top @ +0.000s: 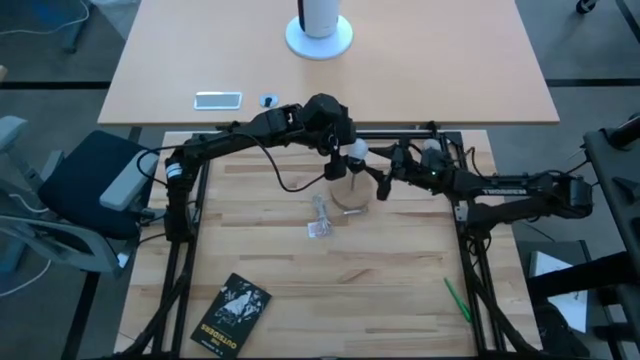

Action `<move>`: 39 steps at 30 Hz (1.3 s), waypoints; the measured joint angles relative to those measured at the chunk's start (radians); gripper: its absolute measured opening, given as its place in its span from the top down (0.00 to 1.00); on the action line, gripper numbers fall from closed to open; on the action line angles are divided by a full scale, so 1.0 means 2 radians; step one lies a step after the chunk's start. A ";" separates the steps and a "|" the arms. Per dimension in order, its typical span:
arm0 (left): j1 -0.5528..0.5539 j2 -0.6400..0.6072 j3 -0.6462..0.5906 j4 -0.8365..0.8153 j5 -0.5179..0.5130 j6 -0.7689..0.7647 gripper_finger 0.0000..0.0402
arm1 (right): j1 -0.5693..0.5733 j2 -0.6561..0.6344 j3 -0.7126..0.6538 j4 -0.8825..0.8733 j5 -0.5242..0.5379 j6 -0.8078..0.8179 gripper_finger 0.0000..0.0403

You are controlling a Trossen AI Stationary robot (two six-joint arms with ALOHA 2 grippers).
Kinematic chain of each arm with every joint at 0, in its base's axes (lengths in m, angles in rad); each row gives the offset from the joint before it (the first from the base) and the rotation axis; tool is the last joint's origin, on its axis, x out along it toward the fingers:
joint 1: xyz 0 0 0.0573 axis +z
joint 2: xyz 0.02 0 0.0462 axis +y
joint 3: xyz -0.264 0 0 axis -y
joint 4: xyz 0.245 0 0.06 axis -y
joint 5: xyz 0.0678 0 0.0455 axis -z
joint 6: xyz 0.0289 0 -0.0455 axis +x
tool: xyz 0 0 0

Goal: Screw lightbulb
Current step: Insert the lightbulb into the lamp

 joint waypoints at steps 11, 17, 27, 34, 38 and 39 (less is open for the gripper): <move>0.000 0.000 0.000 -0.003 0.019 -0.002 0.32 | -0.001 -0.060 0.013 -0.039 0.040 -0.010 0.49; -0.001 0.001 0.000 0.002 0.022 -0.005 0.32 | -0.001 -0.040 0.021 0.037 0.023 -0.042 0.58; 0.000 0.001 0.000 0.006 0.021 -0.008 0.32 | -0.001 0.030 0.085 0.028 -0.014 -0.075 0.74; 0.000 0.002 -0.001 0.006 0.019 -0.008 0.32 | -0.001 0.037 0.100 -0.013 -0.014 -0.066 0.84; -0.001 0.002 -0.001 0.008 0.018 -0.008 0.32 | -0.001 0.029 0.100 -0.035 -0.012 -0.066 0.91; -0.001 0.002 -0.001 0.009 0.015 -0.008 0.32 | -0.001 0.027 0.100 -0.041 -0.011 -0.066 0.93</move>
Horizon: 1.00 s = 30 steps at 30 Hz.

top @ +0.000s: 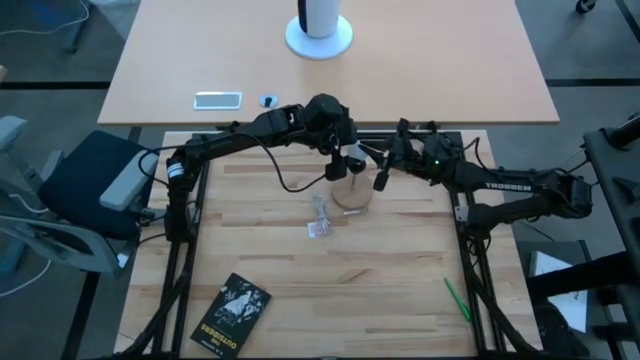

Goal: Screw lightbulb
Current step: Insert the lightbulb into the lamp

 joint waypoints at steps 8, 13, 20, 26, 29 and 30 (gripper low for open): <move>-0.001 0.000 0.000 0.001 -0.005 -0.007 0.32 | 0.000 -0.004 0.000 -0.019 0.003 -0.002 0.99; -0.001 0.000 0.000 0.003 -0.006 -0.024 0.32 | 0.000 -0.004 -0.001 -0.020 0.006 -0.003 1.00; -0.001 0.000 0.000 0.005 -0.006 -0.044 0.31 | 0.000 -0.004 -0.001 -0.020 0.007 -0.003 1.00; -0.002 -0.005 0.002 0.014 -0.016 -0.047 0.24 | -0.001 -0.003 -0.002 -0.020 0.010 -0.003 1.00; -0.002 -0.006 0.003 0.008 -0.028 -0.049 0.22 | -0.001 -0.003 -0.002 -0.020 0.009 -0.003 1.00; -0.002 -0.006 0.002 0.004 -0.028 -0.048 0.22 | -0.001 -0.003 -0.002 -0.020 0.009 -0.003 1.00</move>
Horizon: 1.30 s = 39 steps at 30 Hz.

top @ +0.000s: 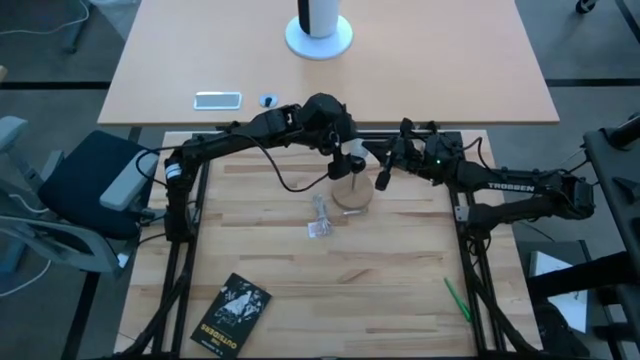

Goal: Screw lightbulb
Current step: Insert the lightbulb into the lamp

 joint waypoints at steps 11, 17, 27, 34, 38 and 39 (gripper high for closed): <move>-0.003 -0.012 -0.001 -0.068 -0.028 0.002 0.22 | 0.000 0.000 0.000 -0.003 -0.001 0.000 1.00; -0.003 -0.014 -0.001 -0.055 -0.031 -0.001 0.24 | 0.000 -0.005 0.000 -0.006 -0.004 0.000 1.00; -0.003 -0.012 -0.001 -0.054 -0.031 -0.002 0.28 | 0.003 -0.041 -0.002 -0.015 -0.002 -0.004 1.00; -0.003 -0.011 -0.001 -0.054 -0.031 0.000 0.30 | 0.002 -0.054 -0.002 -0.043 0.050 -0.017 1.00; -0.003 -0.011 -0.001 -0.054 -0.031 0.000 0.30 | 0.002 -0.048 -0.002 -0.048 0.057 -0.017 1.00; -0.003 -0.011 -0.001 -0.054 -0.031 0.000 0.30 | 0.002 -0.046 -0.002 -0.048 0.057 -0.017 1.00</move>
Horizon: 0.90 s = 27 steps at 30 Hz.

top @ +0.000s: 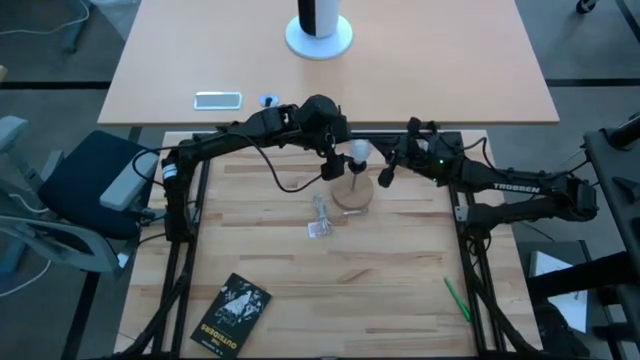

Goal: Screw lightbulb
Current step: Insert the lightbulb into the lamp

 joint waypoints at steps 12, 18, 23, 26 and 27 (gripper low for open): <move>0.000 0.000 0.000 -0.001 -0.032 0.000 0.30 | 0.003 0.005 0.001 -0.008 -0.005 0.010 1.00; 0.000 0.000 0.000 -0.006 -0.032 0.000 0.30 | 0.016 0.004 0.002 -0.009 -0.004 0.010 1.00; 0.000 0.000 0.000 -0.006 -0.035 0.000 0.30 | 0.018 0.002 0.002 -0.015 -0.003 0.017 1.00; 0.000 0.003 0.000 -0.005 -0.035 -0.001 0.30 | 0.018 0.001 0.002 -0.019 -0.004 0.024 1.00; 0.000 0.003 0.000 -0.006 -0.036 -0.001 0.30 | 0.018 0.000 0.002 -0.021 -0.004 0.026 1.00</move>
